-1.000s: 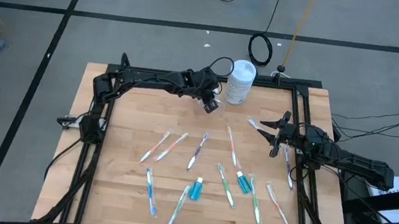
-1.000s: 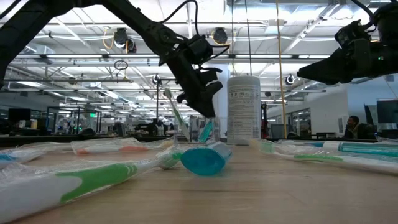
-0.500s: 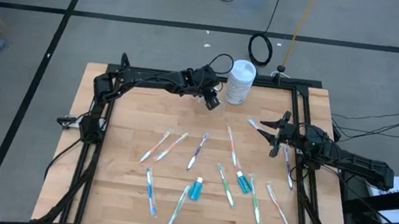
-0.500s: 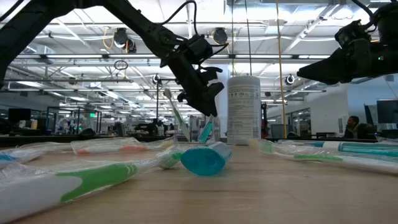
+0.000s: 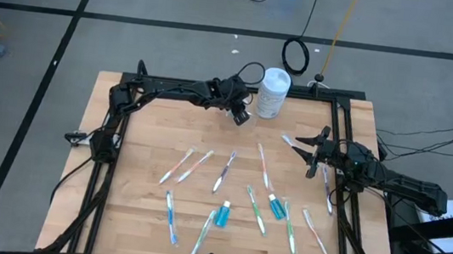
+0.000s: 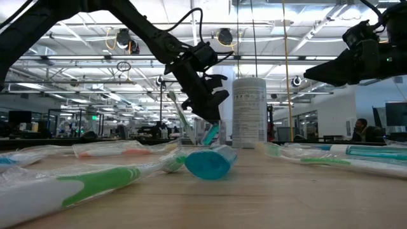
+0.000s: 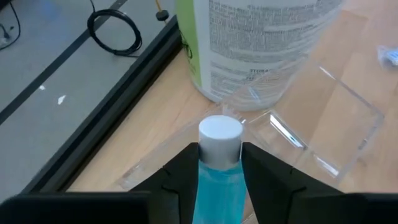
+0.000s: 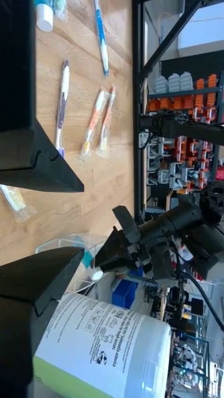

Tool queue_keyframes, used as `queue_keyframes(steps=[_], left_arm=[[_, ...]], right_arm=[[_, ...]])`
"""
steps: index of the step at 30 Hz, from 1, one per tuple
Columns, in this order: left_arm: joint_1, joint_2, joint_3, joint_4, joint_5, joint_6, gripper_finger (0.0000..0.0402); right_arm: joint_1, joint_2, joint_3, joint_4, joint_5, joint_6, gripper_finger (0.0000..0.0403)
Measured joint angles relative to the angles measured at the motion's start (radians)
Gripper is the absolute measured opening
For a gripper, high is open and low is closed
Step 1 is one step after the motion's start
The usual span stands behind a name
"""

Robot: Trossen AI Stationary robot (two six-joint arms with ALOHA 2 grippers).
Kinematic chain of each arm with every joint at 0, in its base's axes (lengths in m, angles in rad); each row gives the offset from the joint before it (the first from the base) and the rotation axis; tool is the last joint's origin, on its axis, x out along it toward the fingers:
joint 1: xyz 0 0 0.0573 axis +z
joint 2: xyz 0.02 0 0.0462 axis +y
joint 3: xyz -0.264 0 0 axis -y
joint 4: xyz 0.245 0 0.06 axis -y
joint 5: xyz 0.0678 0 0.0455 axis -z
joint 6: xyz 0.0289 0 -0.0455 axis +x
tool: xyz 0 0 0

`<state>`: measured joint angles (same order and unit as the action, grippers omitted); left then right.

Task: Pick & Place toothbrushing station
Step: Put the blue mouthwash into the transparent organizer

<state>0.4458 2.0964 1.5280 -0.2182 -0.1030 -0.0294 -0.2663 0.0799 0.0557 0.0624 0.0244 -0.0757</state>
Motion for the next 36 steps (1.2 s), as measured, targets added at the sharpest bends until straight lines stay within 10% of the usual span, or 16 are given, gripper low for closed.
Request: queue_keyframes(steps=[13,36], left_arm=[[0.003,-0.001,0.000,0.009,-0.001,0.009,0.0068],[-0.008,-0.035,-0.001,0.021,-0.008,0.099,0.0103]], right_arm=[[0.000,0.000,0.000,0.001,0.000,-0.009,0.0144],[0.000,0.000,0.000,0.001,0.000,-0.039,0.0144]])
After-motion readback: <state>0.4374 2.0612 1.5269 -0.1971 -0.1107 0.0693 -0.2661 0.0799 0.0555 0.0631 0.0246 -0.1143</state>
